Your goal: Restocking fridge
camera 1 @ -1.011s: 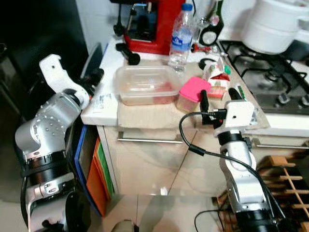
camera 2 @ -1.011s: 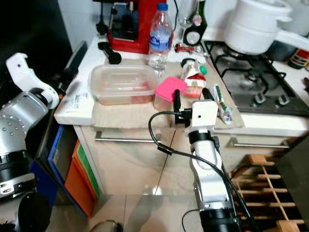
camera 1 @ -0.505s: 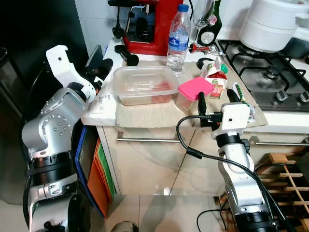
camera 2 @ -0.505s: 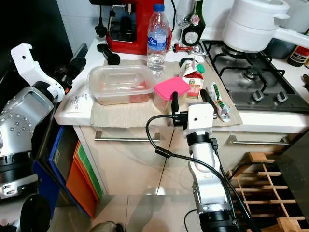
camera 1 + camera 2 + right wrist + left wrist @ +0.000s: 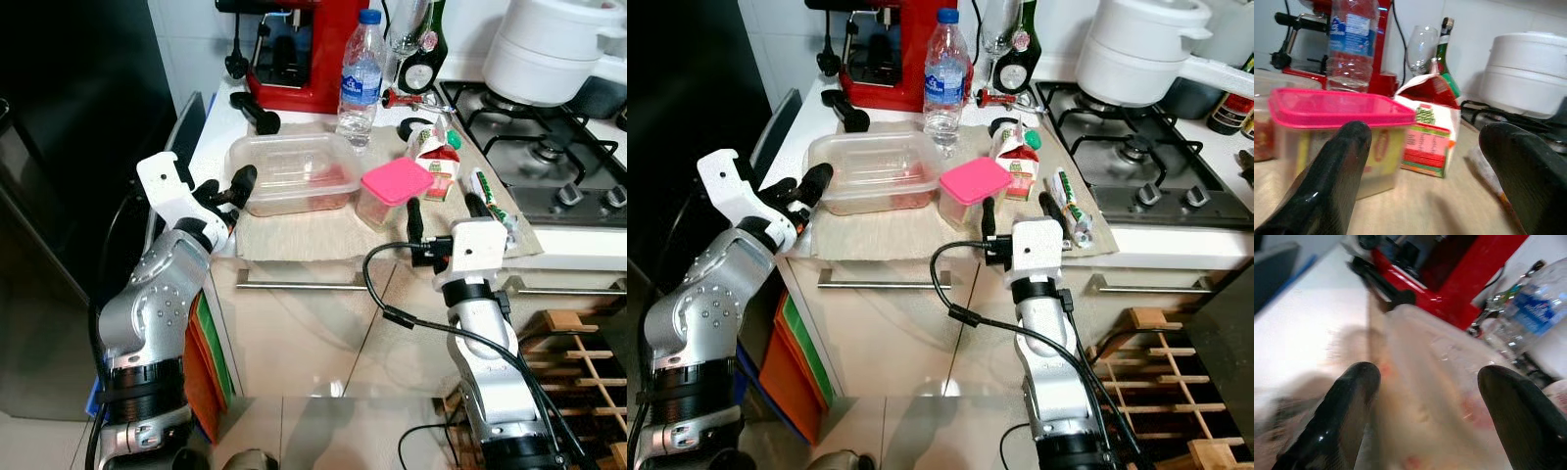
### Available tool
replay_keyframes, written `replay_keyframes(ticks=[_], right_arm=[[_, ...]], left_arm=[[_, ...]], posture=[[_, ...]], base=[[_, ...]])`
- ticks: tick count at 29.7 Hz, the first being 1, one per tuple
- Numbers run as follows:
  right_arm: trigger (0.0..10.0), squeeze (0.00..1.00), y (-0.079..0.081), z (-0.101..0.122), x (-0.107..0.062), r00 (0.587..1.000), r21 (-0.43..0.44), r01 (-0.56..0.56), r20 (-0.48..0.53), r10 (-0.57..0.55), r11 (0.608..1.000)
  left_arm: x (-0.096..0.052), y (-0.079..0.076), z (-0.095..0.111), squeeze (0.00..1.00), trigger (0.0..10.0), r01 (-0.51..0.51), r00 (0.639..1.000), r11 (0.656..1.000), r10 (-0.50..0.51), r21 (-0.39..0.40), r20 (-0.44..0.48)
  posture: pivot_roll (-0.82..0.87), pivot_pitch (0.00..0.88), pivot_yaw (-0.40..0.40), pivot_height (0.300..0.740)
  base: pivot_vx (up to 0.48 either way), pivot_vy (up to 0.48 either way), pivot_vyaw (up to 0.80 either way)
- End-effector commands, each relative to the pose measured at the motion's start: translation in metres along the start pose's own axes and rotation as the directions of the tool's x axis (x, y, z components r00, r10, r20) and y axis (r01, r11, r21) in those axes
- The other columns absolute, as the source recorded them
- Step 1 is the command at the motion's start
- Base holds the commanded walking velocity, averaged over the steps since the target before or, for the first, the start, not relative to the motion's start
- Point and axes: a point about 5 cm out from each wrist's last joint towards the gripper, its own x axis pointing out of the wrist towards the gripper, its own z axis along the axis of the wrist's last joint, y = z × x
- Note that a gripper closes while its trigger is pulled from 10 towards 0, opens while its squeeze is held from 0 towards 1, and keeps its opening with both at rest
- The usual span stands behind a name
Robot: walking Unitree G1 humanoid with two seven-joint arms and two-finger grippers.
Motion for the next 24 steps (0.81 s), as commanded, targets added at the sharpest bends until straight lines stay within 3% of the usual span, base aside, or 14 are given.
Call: replay_keyframes(ticks=[1, 3, 9, 11, 16, 17, 18, 19, 24], right_arm=[[10.0, 0.0, -0.006, -0.002, 0.002, 1.0, 0.003, 0.014, -0.003, -0.014, 1.0], [10.0, 0.0, -0.003, -0.002, 0.003, 1.0, 0.005, 0.015, -0.004, -0.015, 1.0], [10.0, 0.0, -0.001, 0.001, 0.004, 1.0, 0.009, 0.015, 0.004, -0.015, 1.0], [10.0, 0.0, 0.0, 0.0, 0.003, 1.0, 0.009, 0.01, 0.005, -0.01, 1.0], [10.0, 0.0, -0.001, -0.001, 0.001, 1.0, 0.006, 0.015, -0.003, -0.015, 1.0], [10.0, 0.0, -0.001, -0.001, 0.0, 1.0, 0.006, 0.017, -0.004, -0.017, 1.0], [10.0, 0.0, -0.001, -0.001, 0.0, 1.0, 0.006, 0.017, -0.004, -0.017, 1.0], [10.0, 0.0, -0.001, -0.001, 0.0, 1.0, 0.006, 0.018, -0.005, -0.017, 1.0], [10.0, 0.0, -0.003, -0.001, 0.001, 1.0, 0.003, 0.022, -0.005, -0.022, 1.0]], left_arm=[[0.006, -0.007, 0.003, 0.0, 10.0, 0.021, 1.0, 0.999, -0.02, -0.048, 0.012], [0.012, -0.017, 0.011, 0.0, 10.0, 0.061, 0.997, 0.996, -0.059, -0.059, 0.042], [0.017, -0.029, 0.014, 0.0, 10.0, 0.112, 0.993, 0.992, -0.109, -0.063, 0.045], [0.022, -0.036, 0.003, 0.0, 10.0, 0.139, 0.989, 0.99, -0.14, -0.027, -0.038], [0.023, -0.033, -0.015, 0.0, 10.0, 0.142, 0.975, 0.989, -0.132, 0.043, -0.177], [0.023, -0.032, -0.018, 0.0, 8.6, 0.151, 0.968, 0.986, -0.132, 0.077, -0.212], [0.023, -0.032, -0.018, 0.0, 8.6, 0.151, 0.968, 0.986, -0.132, 0.077, -0.212], [0.024, -0.032, -0.018, 0.0, 0.3, 0.157, 0.967, 0.985, -0.138, 0.076, -0.216], [0.026, -0.025, -0.02, 0.0, 0.0, 0.133, 0.961, 0.988, -0.11, 0.074, -0.252]], posture=[[0.12, 0.0, -0.035, 0.74], [0.12, 0.0, -0.034, 0.74], [0.11, 0.0, -0.031, 0.74], [0.11, 0.0, -0.029, 0.74], [0.1, 0.0, -0.019, 0.74], [0.09, 0.0, -0.019, 0.74], [0.09, 0.0, -0.019, 0.74], [0.09, 0.0, -0.018, 0.74], [0.09, 0.0, -0.013, 0.74]], base=[[0.0, 0.0, 0.0], [0.0, 0.0, 0.0], [0.0, 0.0, 0.0], [0.0, 0.0, 0.0], [0.0, 0.0, 0.0], [0.0, 0.0, 0.0], [0.0, 0.0, 0.0], [0.0, 0.0, 0.0], [0.0, 0.0, 0.0]])
